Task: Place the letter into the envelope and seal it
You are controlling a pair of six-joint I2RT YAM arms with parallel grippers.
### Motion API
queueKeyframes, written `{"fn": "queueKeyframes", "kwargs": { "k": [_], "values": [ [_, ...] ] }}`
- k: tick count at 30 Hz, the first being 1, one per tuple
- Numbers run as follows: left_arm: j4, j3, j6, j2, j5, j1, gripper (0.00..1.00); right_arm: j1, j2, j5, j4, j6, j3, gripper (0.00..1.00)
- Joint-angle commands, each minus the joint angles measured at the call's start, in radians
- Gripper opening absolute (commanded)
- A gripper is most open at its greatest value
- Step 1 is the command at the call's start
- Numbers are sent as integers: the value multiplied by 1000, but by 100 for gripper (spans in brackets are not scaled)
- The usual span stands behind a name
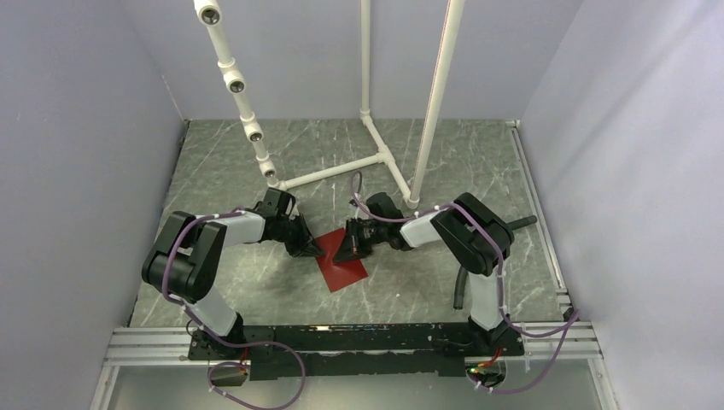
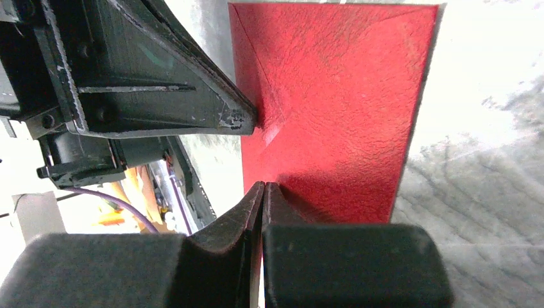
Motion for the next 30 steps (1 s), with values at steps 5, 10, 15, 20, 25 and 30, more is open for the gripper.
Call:
{"fn": "queueKeyframes", "kwargs": {
  "k": [5, 10, 15, 20, 25, 30],
  "values": [
    [-83, -48, 60, 77, -198, -12, 3, -7, 2, 40, 13, -3, 38, 6],
    [-84, -41, 66, 85, -195, -12, 2, -3, 51, 42, -125, -80, 93, 6],
    [-91, -33, 70, 94, -196, -12, 2, -1, 61, 40, -218, -151, 80, 5],
    [-92, -24, 78, 105, -194, -12, 2, -8, 39, 49, -241, -176, 31, 5],
    [-94, -16, 85, 112, -193, -12, 2, -22, 21, 34, -252, -195, -12, 5],
    [-95, -13, 88, 118, -194, -11, 2, -35, -3, 44, -311, -236, -30, 5]
  ]
}}
